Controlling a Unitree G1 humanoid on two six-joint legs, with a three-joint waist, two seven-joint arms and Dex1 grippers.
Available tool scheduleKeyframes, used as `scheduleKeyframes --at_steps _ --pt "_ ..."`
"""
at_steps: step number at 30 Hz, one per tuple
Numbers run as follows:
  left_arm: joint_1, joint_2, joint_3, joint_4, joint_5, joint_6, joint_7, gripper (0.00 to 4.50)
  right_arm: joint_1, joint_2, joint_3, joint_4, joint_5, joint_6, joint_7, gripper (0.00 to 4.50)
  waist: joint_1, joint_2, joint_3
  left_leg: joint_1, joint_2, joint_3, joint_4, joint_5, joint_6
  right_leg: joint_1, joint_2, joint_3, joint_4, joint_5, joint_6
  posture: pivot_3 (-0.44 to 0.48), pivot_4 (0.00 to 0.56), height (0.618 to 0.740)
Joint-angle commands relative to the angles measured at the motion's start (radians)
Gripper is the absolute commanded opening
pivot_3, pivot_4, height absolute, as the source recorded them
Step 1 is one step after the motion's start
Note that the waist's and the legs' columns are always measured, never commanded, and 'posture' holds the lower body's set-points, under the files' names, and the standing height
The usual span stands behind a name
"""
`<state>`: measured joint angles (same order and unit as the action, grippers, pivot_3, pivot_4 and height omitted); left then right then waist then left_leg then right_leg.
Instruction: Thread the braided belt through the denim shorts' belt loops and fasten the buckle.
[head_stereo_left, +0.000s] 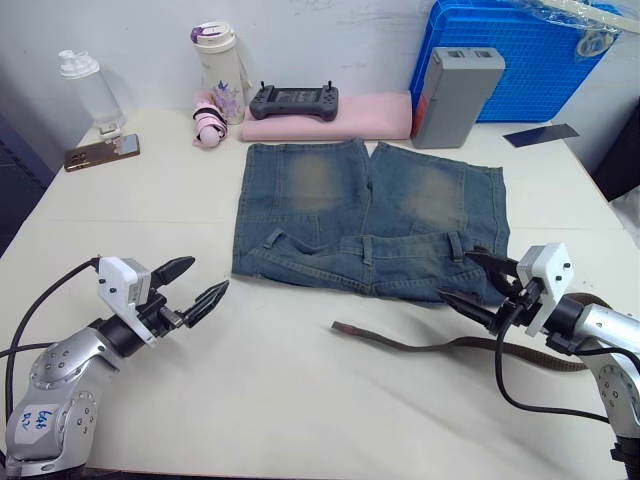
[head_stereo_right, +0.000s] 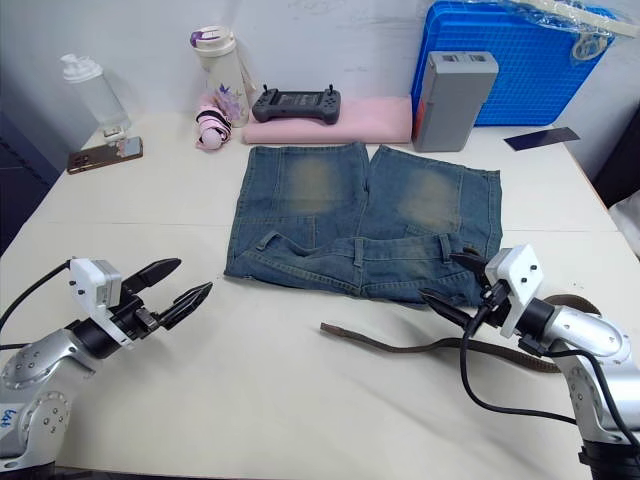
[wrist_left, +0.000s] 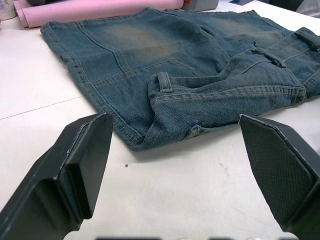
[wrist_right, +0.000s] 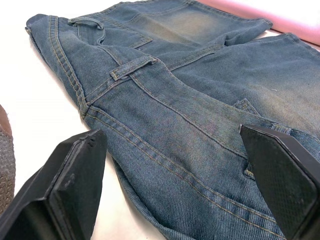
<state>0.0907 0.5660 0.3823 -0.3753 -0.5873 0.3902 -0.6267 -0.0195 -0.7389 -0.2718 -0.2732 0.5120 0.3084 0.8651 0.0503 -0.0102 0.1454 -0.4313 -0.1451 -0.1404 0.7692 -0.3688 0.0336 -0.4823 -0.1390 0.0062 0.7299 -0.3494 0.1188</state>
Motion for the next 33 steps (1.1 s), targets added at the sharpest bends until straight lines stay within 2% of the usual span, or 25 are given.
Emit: scheduleKeyframes --at_steps 1,23,29,32,33 --pt "-0.008 0.016 0.005 -0.019 -0.016 -0.002 -0.019 4.34 0.001 -0.003 -0.034 -0.024 0.003 -0.023 0.001 4.50 0.000 0.000 0.000 0.000 0.000 0.000 0.000 0.000 0.000 0.000 0.000 0.000 0.000 0.000 0.000 0.000 0.150 0.661" --pt "-0.032 0.013 0.018 -0.016 -0.044 0.006 -0.038 4.34 0.014 -0.001 -0.036 -0.057 0.023 -0.004 -0.013 4.50 0.000 0.000 0.000 0.000 0.000 0.000 0.000 0.000 0.000 0.000 0.000 0.000 0.000 0.000 0.000 0.000 0.150 0.661" --pt "-0.037 0.036 -0.009 -0.019 -0.043 0.018 -0.075 4.34 0.026 -0.080 0.021 -0.235 0.183 0.169 0.082 4.50 0.001 0.002 0.001 0.000 0.001 0.000 0.000 0.000 0.000 0.000 0.001 0.000 -0.001 0.000 0.000 0.000 0.150 0.661" --pt "-0.044 0.038 -0.017 -0.018 -0.044 0.021 -0.079 4.34 0.022 -0.116 0.081 -0.313 0.190 0.225 0.088 4.50 0.001 0.002 0.002 0.001 0.002 0.000 0.000 0.000 -0.001 0.001 0.001 0.000 -0.002 0.000 0.000 0.000 0.150 0.661" --pt "-0.046 0.039 -0.021 -0.020 -0.045 0.022 -0.083 4.34 0.027 -0.137 0.119 -0.332 0.145 0.222 0.089 4.50 0.002 0.002 0.002 0.001 0.002 0.000 0.000 0.000 -0.001 0.001 0.001 0.000 -0.002 0.000 0.000 0.000 0.150 0.661"
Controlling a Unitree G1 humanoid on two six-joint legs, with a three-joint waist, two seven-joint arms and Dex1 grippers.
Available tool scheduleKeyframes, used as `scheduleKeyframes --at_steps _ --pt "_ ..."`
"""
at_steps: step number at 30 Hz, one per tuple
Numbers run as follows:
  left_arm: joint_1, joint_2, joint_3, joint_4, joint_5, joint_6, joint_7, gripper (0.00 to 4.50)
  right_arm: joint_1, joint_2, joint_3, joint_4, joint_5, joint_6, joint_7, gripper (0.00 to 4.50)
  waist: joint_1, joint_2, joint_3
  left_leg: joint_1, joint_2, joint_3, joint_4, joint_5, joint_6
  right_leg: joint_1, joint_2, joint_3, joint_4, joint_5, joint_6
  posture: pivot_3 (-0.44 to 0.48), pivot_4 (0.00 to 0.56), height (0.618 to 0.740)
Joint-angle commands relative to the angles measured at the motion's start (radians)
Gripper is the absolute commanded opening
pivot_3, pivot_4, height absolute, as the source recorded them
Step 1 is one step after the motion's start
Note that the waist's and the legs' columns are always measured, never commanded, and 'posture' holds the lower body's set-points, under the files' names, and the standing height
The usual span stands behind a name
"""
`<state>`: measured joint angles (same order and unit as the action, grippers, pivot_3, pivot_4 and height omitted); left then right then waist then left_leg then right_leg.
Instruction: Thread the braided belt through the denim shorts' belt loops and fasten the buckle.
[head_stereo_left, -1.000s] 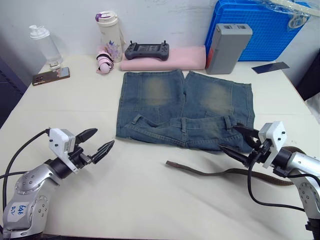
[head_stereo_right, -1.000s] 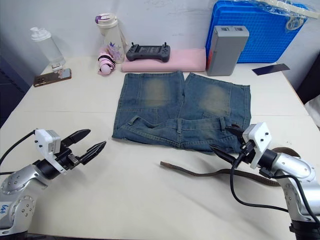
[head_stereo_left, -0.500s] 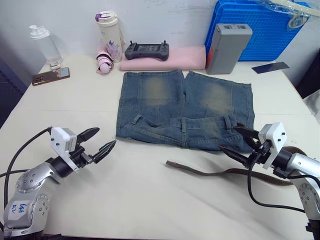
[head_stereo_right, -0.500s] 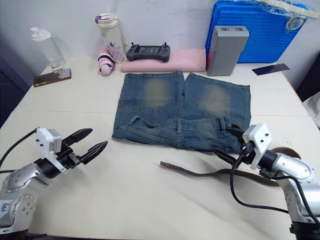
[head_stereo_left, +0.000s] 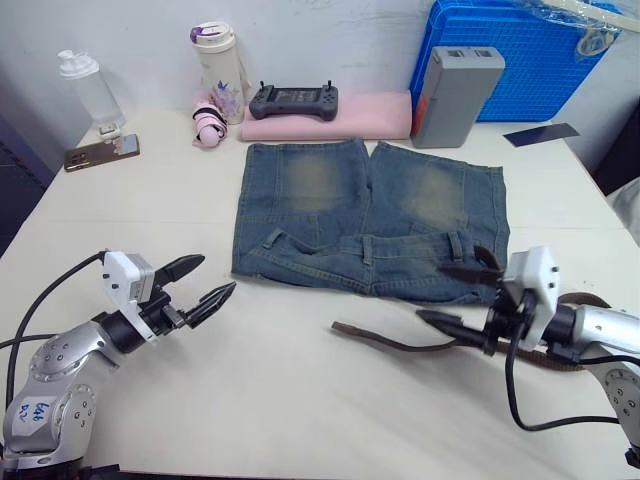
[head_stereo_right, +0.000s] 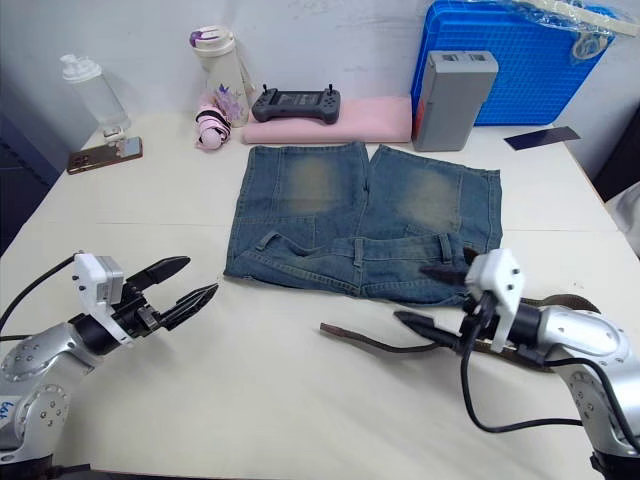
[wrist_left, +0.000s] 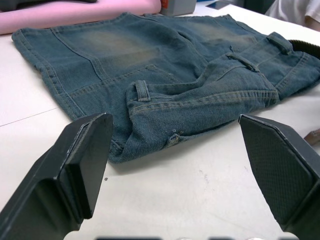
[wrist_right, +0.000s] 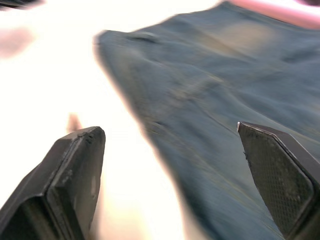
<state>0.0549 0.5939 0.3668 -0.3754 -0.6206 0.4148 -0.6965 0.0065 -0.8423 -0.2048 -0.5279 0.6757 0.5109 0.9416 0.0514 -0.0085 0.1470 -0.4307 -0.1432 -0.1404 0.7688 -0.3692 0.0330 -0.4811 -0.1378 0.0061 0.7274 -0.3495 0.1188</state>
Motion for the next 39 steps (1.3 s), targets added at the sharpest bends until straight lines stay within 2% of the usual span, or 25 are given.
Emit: scheduleKeyframes --at_steps 1,10,13,14,20,21,25,31,39 --pt "-0.012 0.011 -0.008 -0.022 -0.011 -0.002 -0.015 4.34 0.005 -0.051 0.093 -0.089 -0.076 0.009 0.007 4.50 0.001 0.000 0.000 0.000 0.000 0.000 0.000 0.000 0.000 0.000 0.000 0.000 0.000 0.000 0.000 0.000 0.150 0.661" --pt "-0.019 0.012 -0.016 -0.031 -0.010 -0.001 -0.011 4.34 0.023 -0.111 0.334 -0.009 -0.428 -0.045 -0.066 4.50 0.002 -0.001 0.001 0.000 0.000 0.000 0.000 0.000 0.000 0.001 0.000 0.000 -0.001 0.000 0.000 0.000 0.150 0.661" --pt "-0.021 0.015 -0.015 -0.033 -0.011 0.001 -0.012 4.50 0.022 -0.108 0.351 0.007 -0.459 -0.045 -0.069 3.70 0.000 -0.002 0.000 0.002 0.000 0.001 -0.001 0.000 0.000 0.001 0.000 0.000 -0.001 0.000 0.000 0.000 0.150 0.661" --pt "-0.021 0.017 -0.015 -0.035 -0.011 0.002 -0.014 4.50 0.021 -0.105 0.351 0.008 -0.457 -0.040 -0.067 3.31 0.000 -0.003 0.000 0.003 0.001 0.001 -0.001 0.000 0.000 0.002 0.000 0.000 -0.001 0.000 0.000 0.000 0.150 0.661" --pt "-0.035 0.042 -0.033 -0.061 -0.019 0.015 -0.039 4.50 0.017 -0.103 0.357 0.010 -0.455 -0.034 -0.058 0.42 0.002 -0.004 0.000 0.004 0.001 0.001 -0.001 0.000 -0.001 0.004 0.001 0.000 -0.002 0.000 0.001 0.000 0.150 0.661" --pt "-0.043 0.050 -0.040 -0.073 -0.029 0.026 -0.046 4.50 0.019 -0.108 0.356 0.010 -0.456 -0.047 -0.048 0.05 0.002 -0.004 0.000 0.004 0.001 0.001 -0.001 0.000 -0.001 0.004 0.001 0.000 -0.002 0.000 0.001 0.000 0.150 0.661" --pt "-0.089 0.098 -0.087 -0.138 -0.089 0.077 -0.111 4.50 -0.014 -0.120 0.343 -0.013 -0.436 -0.096 0.009 0.05 0.002 -0.004 0.000 0.004 0.001 0.001 -0.001 0.000 -0.001 0.004 0.002 0.000 -0.002 0.000 0.001 0.000 0.150 0.661" --pt "-0.166 0.178 -0.195 -0.178 -0.133 0.117 -0.258 4.50 -0.157 -0.135 0.313 -0.068 -0.394 -0.140 0.097 0.05 -0.004 0.000 0.004 0.004 0.003 0.002 -0.002 -0.001 -0.002 0.002 0.003 0.000 -0.002 0.000 0.001 0.000 0.150 0.661" --pt "-0.295 0.150 -0.343 -0.098 -0.055 0.074 -0.332 4.50 -0.255 -0.125 0.312 -0.146 -0.359 -0.092 0.114 0.05 -0.001 0.000 0.005 0.003 0.005 0.002 -0.003 -0.002 -0.004 0.002 0.005 0.000 -0.004 0.000 0.001 0.000 0.150 0.661"
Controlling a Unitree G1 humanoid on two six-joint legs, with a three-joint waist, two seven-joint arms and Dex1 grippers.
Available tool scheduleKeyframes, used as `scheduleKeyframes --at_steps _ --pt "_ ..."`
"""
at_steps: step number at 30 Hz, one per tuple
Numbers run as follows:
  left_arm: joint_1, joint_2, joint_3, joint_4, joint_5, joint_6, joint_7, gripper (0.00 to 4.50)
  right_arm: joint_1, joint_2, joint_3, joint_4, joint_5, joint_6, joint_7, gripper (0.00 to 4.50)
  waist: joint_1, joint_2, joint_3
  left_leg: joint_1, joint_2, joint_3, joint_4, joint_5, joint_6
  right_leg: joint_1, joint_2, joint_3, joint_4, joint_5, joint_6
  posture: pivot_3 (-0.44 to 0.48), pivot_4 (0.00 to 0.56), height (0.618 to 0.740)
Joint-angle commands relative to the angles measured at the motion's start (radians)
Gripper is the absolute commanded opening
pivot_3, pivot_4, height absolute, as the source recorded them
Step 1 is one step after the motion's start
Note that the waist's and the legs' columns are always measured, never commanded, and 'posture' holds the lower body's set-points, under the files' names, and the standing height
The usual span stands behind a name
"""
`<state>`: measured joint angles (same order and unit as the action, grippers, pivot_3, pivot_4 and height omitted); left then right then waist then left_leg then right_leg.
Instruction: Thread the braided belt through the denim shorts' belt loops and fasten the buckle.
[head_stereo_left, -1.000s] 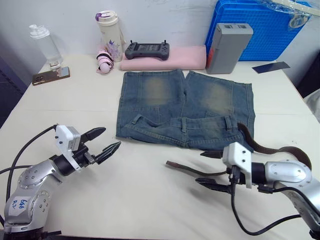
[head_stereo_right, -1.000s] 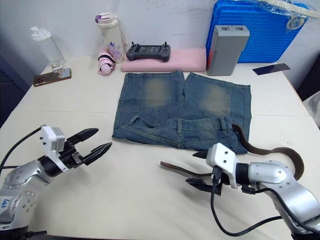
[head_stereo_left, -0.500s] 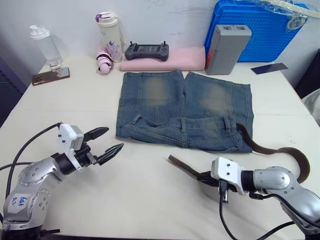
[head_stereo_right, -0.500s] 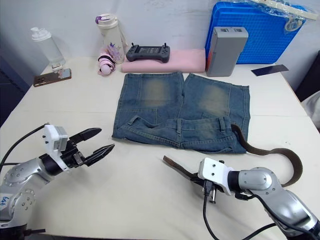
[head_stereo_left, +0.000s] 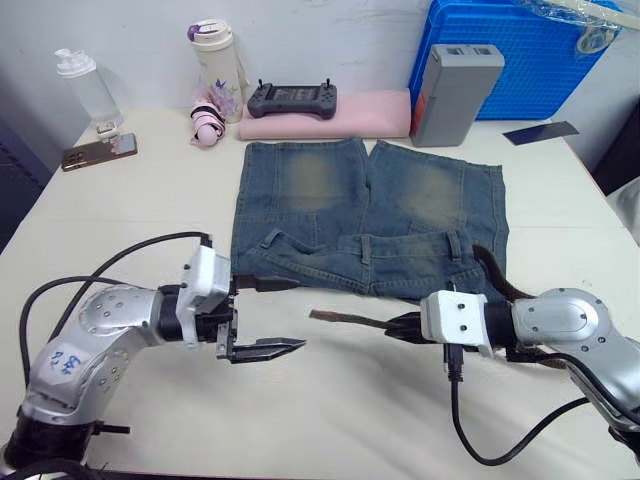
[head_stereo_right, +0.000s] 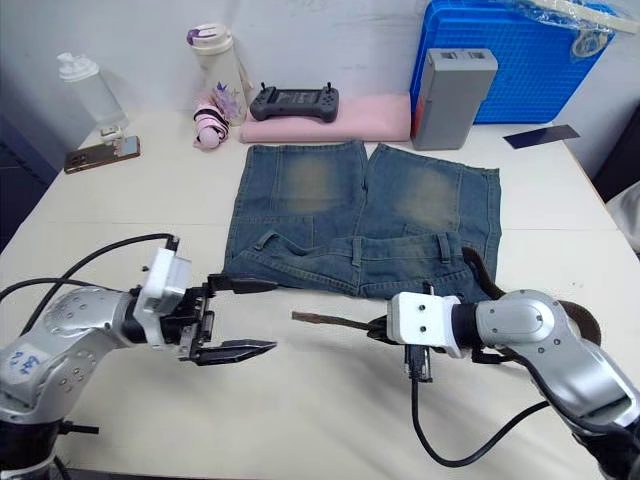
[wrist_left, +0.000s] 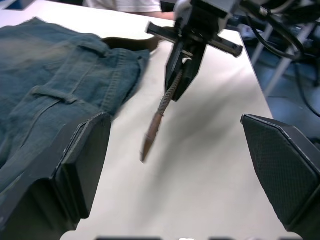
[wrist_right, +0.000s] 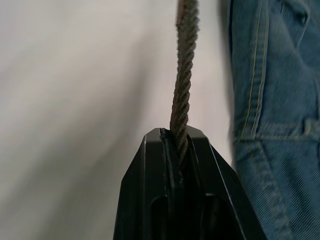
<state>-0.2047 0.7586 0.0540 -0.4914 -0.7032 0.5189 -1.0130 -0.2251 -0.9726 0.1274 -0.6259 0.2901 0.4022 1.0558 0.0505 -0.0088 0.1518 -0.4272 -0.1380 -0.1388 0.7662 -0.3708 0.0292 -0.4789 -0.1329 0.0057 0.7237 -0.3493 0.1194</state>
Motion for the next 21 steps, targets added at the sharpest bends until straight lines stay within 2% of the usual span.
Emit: scheduleKeyframes --at_steps 1,6,7,9,15,16,17,21 --pt "-0.048 -0.021 -0.047 0.035 0.043 -0.040 -0.022 4.50 -0.030 0.009 -0.022 -0.057 0.034 0.025 -0.003 0.05 0.000 0.000 0.000 0.000 0.000 0.000 0.000 0.000 0.000 0.000 0.000 0.000 0.000 0.000 0.000 0.000 0.150 0.661" --pt "-0.067 -0.038 -0.097 0.084 0.096 -0.076 -0.052 4.50 -0.036 0.010 -0.024 -0.079 0.047 0.050 -0.011 0.05 -0.001 -0.001 0.001 0.000 0.000 0.000 -0.001 0.000 0.000 0.000 0.000 0.000 0.000 0.000 0.000 0.000 0.150 0.661" --pt "-0.066 -0.040 -0.100 0.088 0.100 -0.081 -0.058 3.97 -0.035 0.008 -0.024 -0.082 0.045 0.052 -0.013 0.00 -0.001 -0.001 0.001 0.000 0.000 0.000 -0.001 0.000 0.000 0.000 0.000 0.000 0.000 0.000 0.000 0.000 0.150 0.661" --pt "-0.069 -0.045 -0.102 0.097 0.105 -0.088 -0.061 3.29 -0.033 0.007 -0.026 -0.087 0.046 0.059 -0.018 0.00 0.000 -0.001 0.001 0.000 0.000 0.000 -0.001 0.000 0.000 0.000 0.000 0.000 0.000 0.000 0.000 0.000 0.150 0.661" --pt "-0.077 -0.058 -0.107 0.110 0.127 -0.098 -0.061 0.39 -0.034 0.012 -0.027 -0.100 0.053 0.076 -0.034 0.00 -0.001 -0.001 0.001 0.000 0.000 0.000 0.000 0.000 0.000 0.000 0.000 0.000 0.000 0.000 0.000 0.000 0.150 0.661" --pt "-0.077 -0.060 -0.107 0.111 0.130 -0.099 -0.060 0.11 -0.034 0.012 -0.026 -0.101 0.053 0.078 -0.035 0.00 -0.001 -0.001 0.001 0.000 0.000 0.000 0.000 0.000 0.000 0.000 0.000 0.000 0.000 0.000 0.000 0.000 0.150 0.661" --pt "-0.076 -0.062 -0.107 0.111 0.132 -0.098 -0.057 0.03 -0.035 0.012 -0.026 -0.102 0.054 0.080 -0.037 0.00 -0.001 -0.001 0.001 0.000 0.000 0.000 0.000 0.000 0.000 0.000 0.000 0.000 0.000 0.000 0.000 0.000 0.150 0.661" --pt "-0.069 -0.069 -0.108 0.109 0.138 -0.096 -0.052 0.03 -0.040 0.013 -0.026 -0.102 0.059 0.090 -0.044 0.00 -0.001 -0.001 0.001 0.000 0.000 0.000 0.000 0.000 0.000 0.000 0.000 0.000 0.000 0.000 0.000 0.000 0.150 0.661"
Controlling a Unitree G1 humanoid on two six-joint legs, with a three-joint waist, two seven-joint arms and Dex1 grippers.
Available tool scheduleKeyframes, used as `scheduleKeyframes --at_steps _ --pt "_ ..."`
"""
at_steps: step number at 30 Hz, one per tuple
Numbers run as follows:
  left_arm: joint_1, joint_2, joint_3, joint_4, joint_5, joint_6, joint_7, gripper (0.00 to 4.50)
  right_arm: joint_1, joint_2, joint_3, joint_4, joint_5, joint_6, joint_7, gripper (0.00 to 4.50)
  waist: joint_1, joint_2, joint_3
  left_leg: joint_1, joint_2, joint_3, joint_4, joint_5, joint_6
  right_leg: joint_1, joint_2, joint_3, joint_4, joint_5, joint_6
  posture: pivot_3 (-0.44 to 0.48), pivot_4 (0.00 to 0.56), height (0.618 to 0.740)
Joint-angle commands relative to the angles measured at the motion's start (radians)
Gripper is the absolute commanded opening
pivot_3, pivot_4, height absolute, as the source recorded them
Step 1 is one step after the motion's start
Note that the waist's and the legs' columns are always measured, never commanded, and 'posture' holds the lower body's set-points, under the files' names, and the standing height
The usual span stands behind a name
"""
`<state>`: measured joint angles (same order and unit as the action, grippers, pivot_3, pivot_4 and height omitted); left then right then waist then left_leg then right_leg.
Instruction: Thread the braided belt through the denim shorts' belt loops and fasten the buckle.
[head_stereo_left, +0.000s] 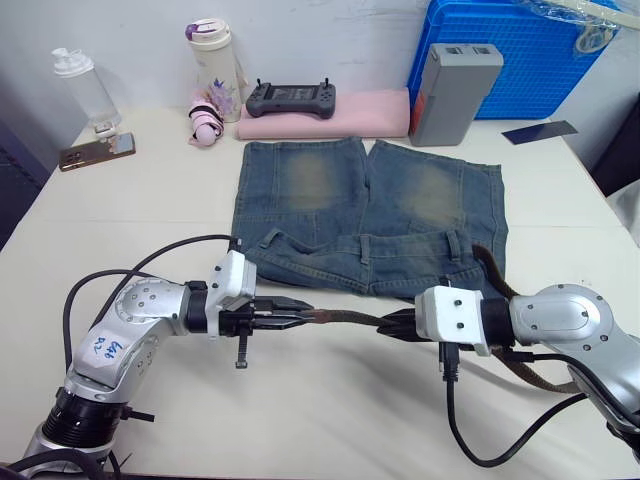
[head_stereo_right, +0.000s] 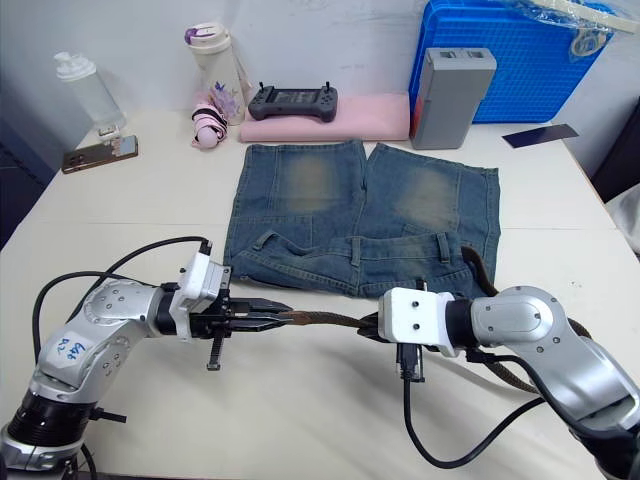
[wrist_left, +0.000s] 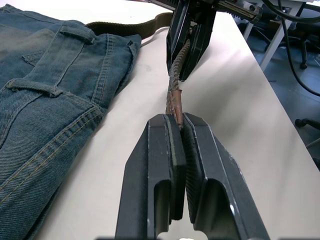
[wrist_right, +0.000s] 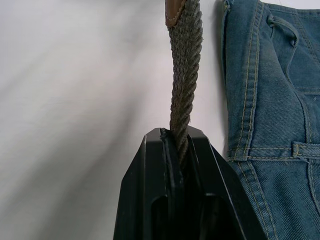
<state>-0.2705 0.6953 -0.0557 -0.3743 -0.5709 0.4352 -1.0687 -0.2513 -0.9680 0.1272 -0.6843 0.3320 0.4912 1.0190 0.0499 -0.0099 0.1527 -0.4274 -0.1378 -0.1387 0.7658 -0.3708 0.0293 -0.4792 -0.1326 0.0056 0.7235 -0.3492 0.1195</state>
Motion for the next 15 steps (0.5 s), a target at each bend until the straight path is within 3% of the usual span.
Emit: scheduleKeyframes --at_steps 1,2,7,10,12,15 --pt "-0.002 -0.011 0.003 -0.009 0.002 -0.007 0.010 0.03 -0.017 0.012 -0.028 -0.041 0.019 0.013 -0.018 0.00 0.000 0.000 0.000 0.000 0.000 0.000 0.000 0.000 0.000 0.000 0.000 0.000 0.000 0.000 0.000 0.000 0.150 0.661" --pt "-0.002 -0.017 0.005 -0.011 -0.005 0.003 0.016 0.03 -0.023 0.018 -0.029 -0.038 0.013 0.025 -0.034 0.00 0.000 0.000 0.000 0.000 0.000 0.000 0.000 0.000 0.000 0.000 0.000 0.000 0.000 0.000 0.000 0.000 0.150 0.661" --pt "0.000 -0.044 0.017 -0.006 -0.043 0.058 0.039 0.00 -0.024 0.060 -0.089 -0.031 0.070 0.118 -0.102 2.15 0.001 0.000 0.000 0.000 0.000 0.000 0.000 0.000 0.000 0.000 0.000 0.000 0.000 0.000 0.000 0.000 0.150 0.661" --pt "-0.001 -0.074 0.029 0.013 -0.089 0.131 0.075 0.00 -0.033 0.096 -0.226 -0.034 0.244 0.224 -0.124 3.59 0.002 0.000 0.000 0.000 0.000 0.000 0.000 0.000 0.000 0.000 0.000 0.000 0.000 0.000 0.000 0.000 0.150 0.661" --pt "-0.005 -0.091 0.038 0.023 -0.115 0.176 0.100 0.00 -0.033 0.099 -0.293 -0.044 0.345 0.277 -0.126 3.59 0.002 0.000 0.000 0.000 0.000 0.000 0.000 0.000 0.000 0.000 0.000 0.000 0.000 0.000 0.000 0.000 0.150 0.661" --pt "-0.026 -0.135 0.077 0.020 -0.261 0.346 0.178 0.00 0.012 0.096 -0.439 -0.053 0.656 0.377 -0.121 3.59 0.003 -0.001 0.001 0.000 0.000 0.000 0.000 0.000 0.000 0.000 0.000 0.000 0.000 0.000 0.000 0.000 0.150 0.661"
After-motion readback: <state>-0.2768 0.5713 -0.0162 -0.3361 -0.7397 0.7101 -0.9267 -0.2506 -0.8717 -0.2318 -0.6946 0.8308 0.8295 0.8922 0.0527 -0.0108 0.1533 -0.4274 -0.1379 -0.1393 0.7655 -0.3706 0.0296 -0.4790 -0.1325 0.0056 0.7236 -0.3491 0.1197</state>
